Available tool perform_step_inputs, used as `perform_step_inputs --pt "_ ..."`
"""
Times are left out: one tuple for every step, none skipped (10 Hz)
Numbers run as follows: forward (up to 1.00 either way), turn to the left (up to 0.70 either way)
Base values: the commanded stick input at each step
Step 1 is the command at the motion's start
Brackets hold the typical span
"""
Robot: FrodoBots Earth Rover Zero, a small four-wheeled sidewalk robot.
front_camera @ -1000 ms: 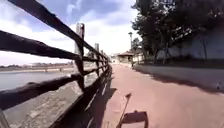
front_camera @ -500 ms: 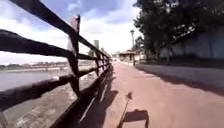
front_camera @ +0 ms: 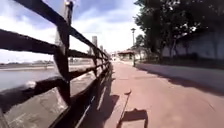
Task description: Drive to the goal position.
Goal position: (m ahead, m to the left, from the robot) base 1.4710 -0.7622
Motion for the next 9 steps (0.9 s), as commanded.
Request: perform_step_inputs --pt "0.00 -0.70" --pt "0.00 -0.70" --pt "0.00 -0.70" --pt "0.00 -0.70" --pt "0.00 -0.70" --pt "0.00 -0.70" --pt "0.00 -0.70" --pt "0.00 -0.70" --pt "0.00 -0.70"
